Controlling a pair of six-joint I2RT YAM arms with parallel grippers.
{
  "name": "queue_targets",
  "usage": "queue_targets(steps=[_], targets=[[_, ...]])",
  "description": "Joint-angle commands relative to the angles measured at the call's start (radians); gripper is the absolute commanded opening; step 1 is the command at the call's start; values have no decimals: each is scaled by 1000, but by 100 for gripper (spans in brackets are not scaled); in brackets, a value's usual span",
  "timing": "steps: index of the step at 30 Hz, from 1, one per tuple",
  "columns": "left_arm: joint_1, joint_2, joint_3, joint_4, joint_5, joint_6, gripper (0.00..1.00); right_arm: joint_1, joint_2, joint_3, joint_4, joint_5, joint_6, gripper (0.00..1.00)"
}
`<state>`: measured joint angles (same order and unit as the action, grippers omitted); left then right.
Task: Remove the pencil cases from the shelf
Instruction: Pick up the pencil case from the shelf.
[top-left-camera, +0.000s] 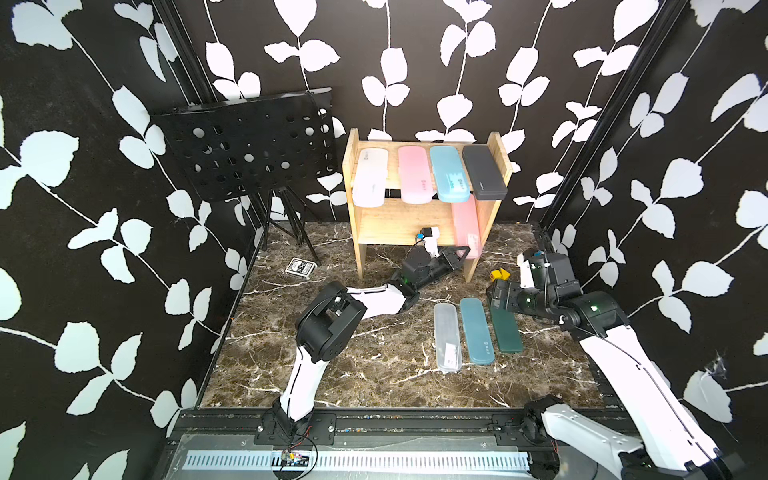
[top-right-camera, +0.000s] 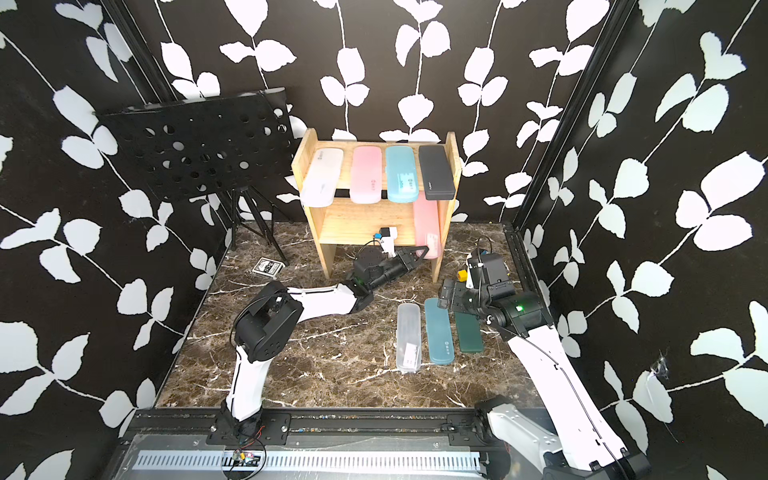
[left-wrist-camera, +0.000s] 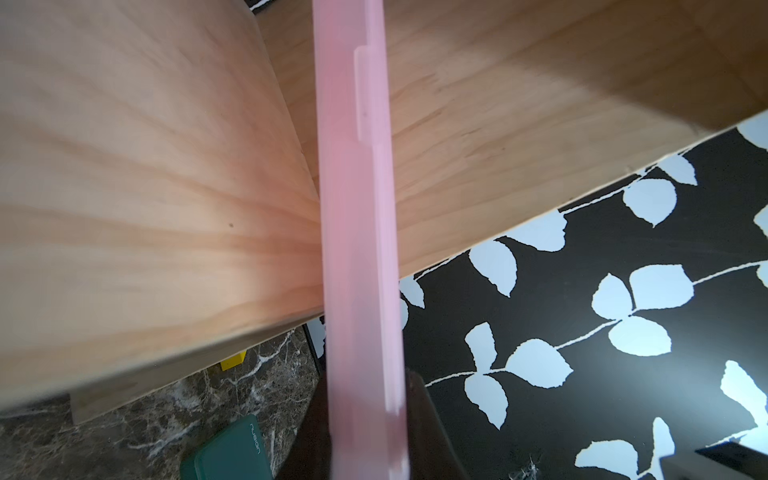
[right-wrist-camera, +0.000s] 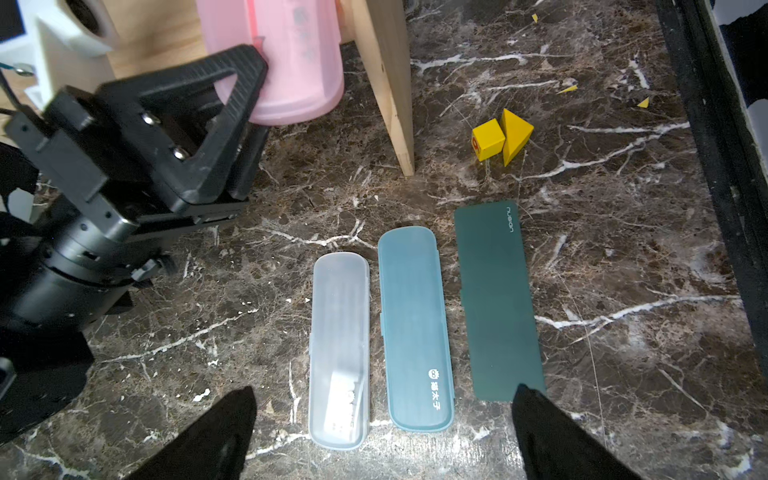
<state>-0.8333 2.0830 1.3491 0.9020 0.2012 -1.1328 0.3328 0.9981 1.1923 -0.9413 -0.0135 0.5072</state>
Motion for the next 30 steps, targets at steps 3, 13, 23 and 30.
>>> queue_targets(steps=[3, 13, 23, 30], targets=[[3, -116, -118, 20, 26, 115, 0, 6, -38, 31, 72, -48, 9, 99], [2, -524, -605, 23, 41, 479, 0, 249, -88, -45, 395, -43, 172, 99], [-4, -1001, -821, -331, -58, 672, 0, 452, 165, 58, 619, 24, 191, 99], [-4, -1134, -859, -426, -92, 693, 0, 533, 313, 176, 671, 59, 172, 99]])
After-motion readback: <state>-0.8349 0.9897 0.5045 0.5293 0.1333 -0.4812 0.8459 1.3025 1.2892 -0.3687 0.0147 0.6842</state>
